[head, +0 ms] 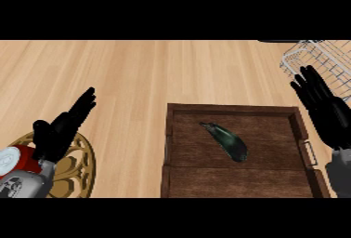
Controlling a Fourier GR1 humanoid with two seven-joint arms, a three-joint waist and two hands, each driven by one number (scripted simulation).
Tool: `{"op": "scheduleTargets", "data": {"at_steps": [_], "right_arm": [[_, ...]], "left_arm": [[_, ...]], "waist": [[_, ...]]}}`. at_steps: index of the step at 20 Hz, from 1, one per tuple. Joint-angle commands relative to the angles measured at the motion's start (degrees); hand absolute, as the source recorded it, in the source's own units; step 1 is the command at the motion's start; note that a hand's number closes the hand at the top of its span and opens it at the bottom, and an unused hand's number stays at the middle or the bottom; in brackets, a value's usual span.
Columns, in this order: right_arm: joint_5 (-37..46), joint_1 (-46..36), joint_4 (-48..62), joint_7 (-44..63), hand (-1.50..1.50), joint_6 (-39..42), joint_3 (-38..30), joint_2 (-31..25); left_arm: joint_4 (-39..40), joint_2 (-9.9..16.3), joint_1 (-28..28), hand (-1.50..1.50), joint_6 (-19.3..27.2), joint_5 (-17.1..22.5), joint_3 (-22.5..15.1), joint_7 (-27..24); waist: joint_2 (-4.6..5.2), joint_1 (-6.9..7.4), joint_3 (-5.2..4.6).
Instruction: Pick the eggplant from the tray and place it in the tiered basket
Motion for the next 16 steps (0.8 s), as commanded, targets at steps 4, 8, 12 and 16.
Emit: {"op": "scheduleTargets", "data": {"at_steps": [4,8,12,16], "right_arm": [[-15.01,-13.03,9.71,6.01,1.50,13.91,2.10,4.97],[-7.75,-16.64,16.74,9.60,1.50,14.52,5.71,0.39],[-32.62,-15.24,23.40,21.33,-1.50,26.04,4.31,11.95],[-44.55,-21.50,28.60,28.79,-1.50,40.04,0.60,5.79]], "left_arm": [[-1.77,-4.92,-4.05,0.00,5.40,-2.89,0.74,-4.01],[-1.70,-8.72,-4.99,0.00,8.97,-4.30,-0.03,-5.60],[-2.73,-11.11,-5.10,0.00,11.17,-5.46,-1.64,-5.00],[-2.51,-12.82,-6.08,0.00,14.01,-6.49,-1.51,-3.33]], "waist": [[1.14,5.35,0.78],[2.10,6.79,0.46],[2.11,6.64,1.06],[1.37,4.31,0.89]]}}
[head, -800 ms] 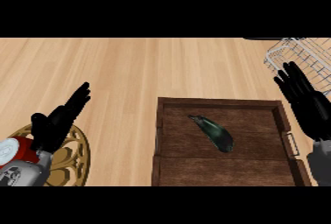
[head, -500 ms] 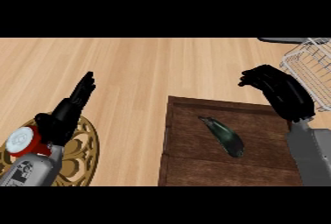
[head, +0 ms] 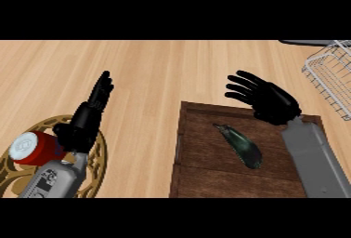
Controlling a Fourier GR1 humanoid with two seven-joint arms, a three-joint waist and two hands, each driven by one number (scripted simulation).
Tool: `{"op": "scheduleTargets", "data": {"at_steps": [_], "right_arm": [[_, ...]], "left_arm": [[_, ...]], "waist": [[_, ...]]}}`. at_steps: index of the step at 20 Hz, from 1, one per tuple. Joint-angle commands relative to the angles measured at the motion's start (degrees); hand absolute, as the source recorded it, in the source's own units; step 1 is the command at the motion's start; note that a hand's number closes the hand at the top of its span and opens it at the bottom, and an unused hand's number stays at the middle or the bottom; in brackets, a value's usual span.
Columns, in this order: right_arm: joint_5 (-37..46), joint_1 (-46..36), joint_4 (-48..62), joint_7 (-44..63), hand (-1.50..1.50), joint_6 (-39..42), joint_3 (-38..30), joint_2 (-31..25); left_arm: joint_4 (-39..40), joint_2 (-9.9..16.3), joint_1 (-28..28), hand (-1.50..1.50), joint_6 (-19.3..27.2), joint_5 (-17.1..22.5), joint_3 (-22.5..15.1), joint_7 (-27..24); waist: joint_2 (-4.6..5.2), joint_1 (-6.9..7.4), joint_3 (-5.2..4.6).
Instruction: Pick the eggplant from the tray and place it in the tiered basket
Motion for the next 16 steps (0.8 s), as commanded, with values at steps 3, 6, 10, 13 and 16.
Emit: {"op": "scheduleTargets", "data": {"at_steps": [3,6,10,13,16], "right_arm": [[-13.93,-8.70,9.59,11.48,-1.50,19.85,-3.04,-9.35],[-9.23,-12.89,7.16,11.04,-1.50,27.68,-2.26,-15.51],[-2.74,-18.46,1.27,10.05,-1.50,37.25,0.25,-19.84],[2.01,-23.00,-2.92,9.54,-1.50,41.86,1.39,-20.77],[6.60,-23.39,-6.95,8.66,-1.50,46.65,0.58,-22.44]], "left_arm": [[0.56,-3.31,-1.54,0.00,4.12,-2.91,-1.60,1.17],[0.25,-3.18,0.51,0.00,3.99,-2.76,-1.63,0.20],[0.86,-3.79,-1.05,0.00,5.12,-3.92,-1.92,1.07],[2.05,-4.84,-1.21,0.00,5.15,-4.06,-2.53,0.97],[0.23,-3.51,0.60,0.00,4.86,-3.50,-1.51,0.76]], "waist": [[-0.22,-1.35,-0.08],[-0.43,-0.71,-0.18],[-0.63,-0.99,-0.20],[-0.56,-1.05,-0.31],[-1.06,-1.35,-0.24]]}}
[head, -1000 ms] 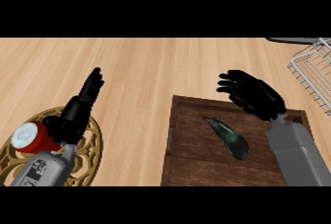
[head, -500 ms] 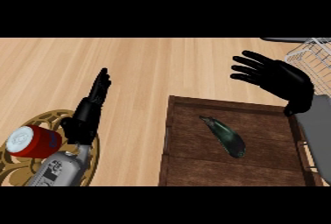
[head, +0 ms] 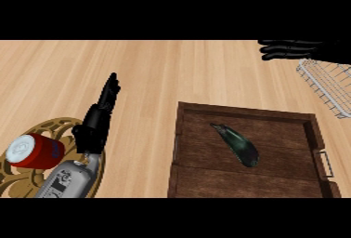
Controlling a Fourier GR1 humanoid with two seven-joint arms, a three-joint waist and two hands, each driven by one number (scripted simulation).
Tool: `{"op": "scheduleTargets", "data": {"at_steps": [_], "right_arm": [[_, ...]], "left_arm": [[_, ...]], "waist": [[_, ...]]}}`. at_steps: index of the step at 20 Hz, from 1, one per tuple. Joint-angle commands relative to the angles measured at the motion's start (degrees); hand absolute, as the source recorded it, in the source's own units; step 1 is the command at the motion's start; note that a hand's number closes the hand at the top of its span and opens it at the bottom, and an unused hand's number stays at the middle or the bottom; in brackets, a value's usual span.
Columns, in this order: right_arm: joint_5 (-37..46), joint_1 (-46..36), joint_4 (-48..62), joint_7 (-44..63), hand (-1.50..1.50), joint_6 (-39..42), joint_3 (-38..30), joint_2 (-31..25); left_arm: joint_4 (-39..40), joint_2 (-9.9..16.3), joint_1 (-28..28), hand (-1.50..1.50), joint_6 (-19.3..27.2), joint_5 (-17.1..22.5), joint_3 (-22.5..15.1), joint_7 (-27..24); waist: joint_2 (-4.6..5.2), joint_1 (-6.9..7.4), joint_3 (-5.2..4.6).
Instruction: Pick the eggplant from the tray and place it in the tiered basket
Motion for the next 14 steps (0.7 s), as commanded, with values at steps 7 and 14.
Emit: {"op": "scheduleTargets", "data": {"at_steps": [7,14], "right_arm": [[15.55,-5.98,-7.95,0.07,-1.50,16.13,0.90,2.23],[23.82,-5.98,-10.26,-1.28,-1.50,16.27,1.29,8.07]], "left_arm": [[-0.41,-0.64,0.03,0.00,0.97,-1.49,0.04,0.01],[2.39,-1.32,2.01,0.00,0.46,-2.35,0.44,-2.87]], "waist": [[-0.12,-1.08,-0.03],[-0.13,-1.93,-0.11]]}}
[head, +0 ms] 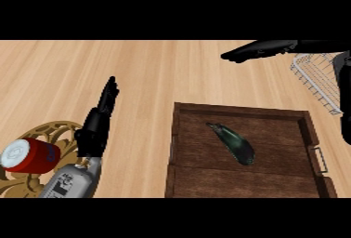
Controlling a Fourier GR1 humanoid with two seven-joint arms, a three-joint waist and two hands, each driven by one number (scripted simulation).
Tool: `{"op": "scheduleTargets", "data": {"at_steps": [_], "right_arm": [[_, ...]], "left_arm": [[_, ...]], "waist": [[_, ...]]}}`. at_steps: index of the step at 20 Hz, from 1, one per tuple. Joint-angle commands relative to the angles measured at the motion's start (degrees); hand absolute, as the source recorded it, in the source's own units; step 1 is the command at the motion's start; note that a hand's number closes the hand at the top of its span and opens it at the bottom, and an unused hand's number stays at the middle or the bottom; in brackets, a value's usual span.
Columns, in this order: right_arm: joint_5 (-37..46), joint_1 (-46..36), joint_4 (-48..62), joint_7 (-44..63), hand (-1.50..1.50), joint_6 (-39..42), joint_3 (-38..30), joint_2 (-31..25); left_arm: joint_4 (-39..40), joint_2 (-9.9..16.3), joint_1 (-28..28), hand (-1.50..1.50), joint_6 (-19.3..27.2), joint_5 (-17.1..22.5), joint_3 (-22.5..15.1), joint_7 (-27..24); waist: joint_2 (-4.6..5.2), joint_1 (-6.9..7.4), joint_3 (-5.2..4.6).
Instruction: Pick the eggplant from the tray and place it in the tiered basket
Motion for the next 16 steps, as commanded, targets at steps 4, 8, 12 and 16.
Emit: {"op": "scheduleTargets", "data": {"at_steps": [4,8,12,16], "right_arm": [[6.26,1.13,-4.06,-1.70,-1.50,10.83,2.40,2.32],[8.44,-0.95,-3.89,-1.37,-1.50,10.86,4.86,1.97],[12.57,1.61,-4.81,-2.77,-1.50,10.88,7.28,0.38],[16.80,2.34,-8.59,-3.99,-1.50,10.90,6.82,2.42]], "left_arm": [[-1.87,1.81,-0.54,0.00,-2.12,1.75,2.76,2.69],[0.34,0.71,0.94,0.00,-1.65,0.10,2.14,-0.76],[-2.72,-1.72,2.87,0.00,0.16,-1.67,-1.03,0.68],[-0.72,-0.07,-0.87,0.00,-1.21,-0.97,2.25,3.19]], "waist": [[-0.30,-0.65,0.01],[-0.15,-0.74,-0.05],[0.11,0.11,0.05],[-0.01,-0.65,0.04]]}}
